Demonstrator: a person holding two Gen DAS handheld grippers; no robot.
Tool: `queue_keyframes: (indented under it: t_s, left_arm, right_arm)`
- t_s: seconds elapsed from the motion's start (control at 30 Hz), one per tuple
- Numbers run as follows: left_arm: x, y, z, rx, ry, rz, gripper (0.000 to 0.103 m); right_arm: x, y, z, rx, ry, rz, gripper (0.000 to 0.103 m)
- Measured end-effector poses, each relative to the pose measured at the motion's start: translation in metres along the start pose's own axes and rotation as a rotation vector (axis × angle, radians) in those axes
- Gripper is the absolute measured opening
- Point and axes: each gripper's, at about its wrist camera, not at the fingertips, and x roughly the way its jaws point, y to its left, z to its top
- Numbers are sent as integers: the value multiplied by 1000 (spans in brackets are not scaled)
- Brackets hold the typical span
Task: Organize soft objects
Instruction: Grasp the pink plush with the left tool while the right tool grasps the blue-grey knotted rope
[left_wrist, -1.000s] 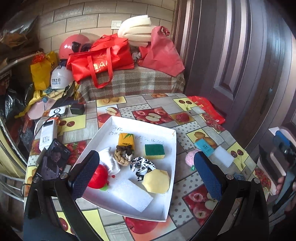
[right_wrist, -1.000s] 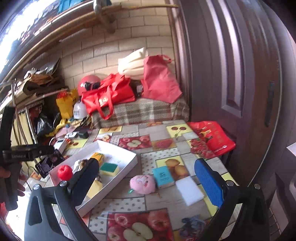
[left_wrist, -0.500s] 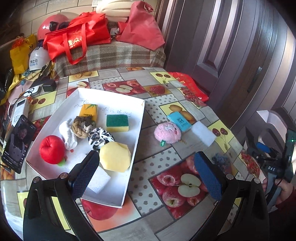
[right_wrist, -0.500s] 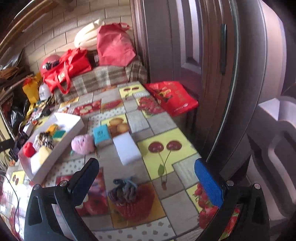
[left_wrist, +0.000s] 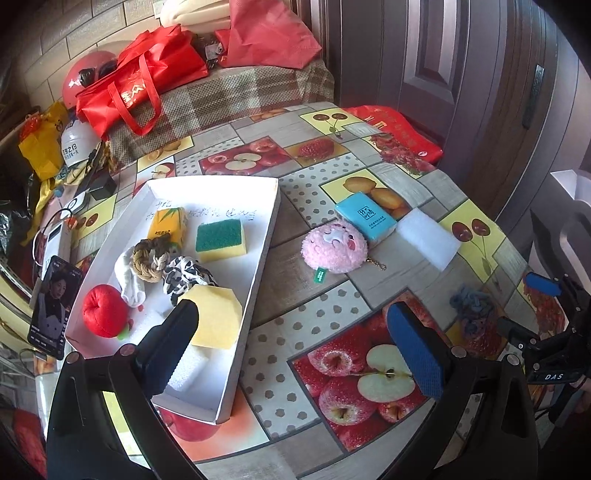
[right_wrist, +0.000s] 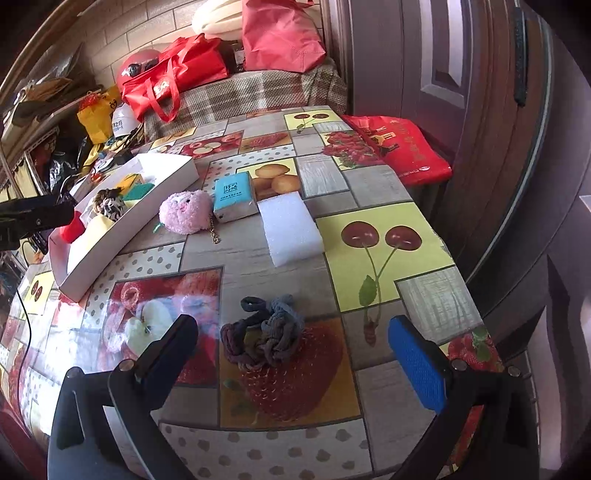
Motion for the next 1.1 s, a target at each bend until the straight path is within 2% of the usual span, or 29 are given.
queue_keyframes:
  t_s: [0.1, 0.23, 0.4, 0.47, 0.7, 0.83, 1.0, 1.1]
  left_arm:
    - [7, -1, 1, 3, 22, 17, 103]
    - [18, 2, 1, -15, 54, 23, 103]
    - [36, 10, 7, -46, 70, -35, 103]
    - [46, 8, 13, -17, 67, -79, 103]
    - [92, -27, 47, 153, 59, -123, 103]
    - [125, -38, 64, 180, 101, -139, 102]
    - [159, -51, 64, 238, 185, -158, 102]
    - [163, -54, 55, 229, 220, -220, 102]
  right_arm:
    - [10, 7, -2, -50, 17, 16, 103]
    - [24, 10, -4, -53, 39, 24, 103]
    - [38, 11, -6, -52, 59, 18, 103]
    - [42, 13, -6, -59, 64, 11, 103]
    - [48, 8, -10, -38, 79, 25, 103]
    - [48, 2, -12, -14, 82, 27, 103]
    - [46, 0, -13, 3, 73, 37, 103]
    - [46, 2, -13, -4, 69, 58, 103]
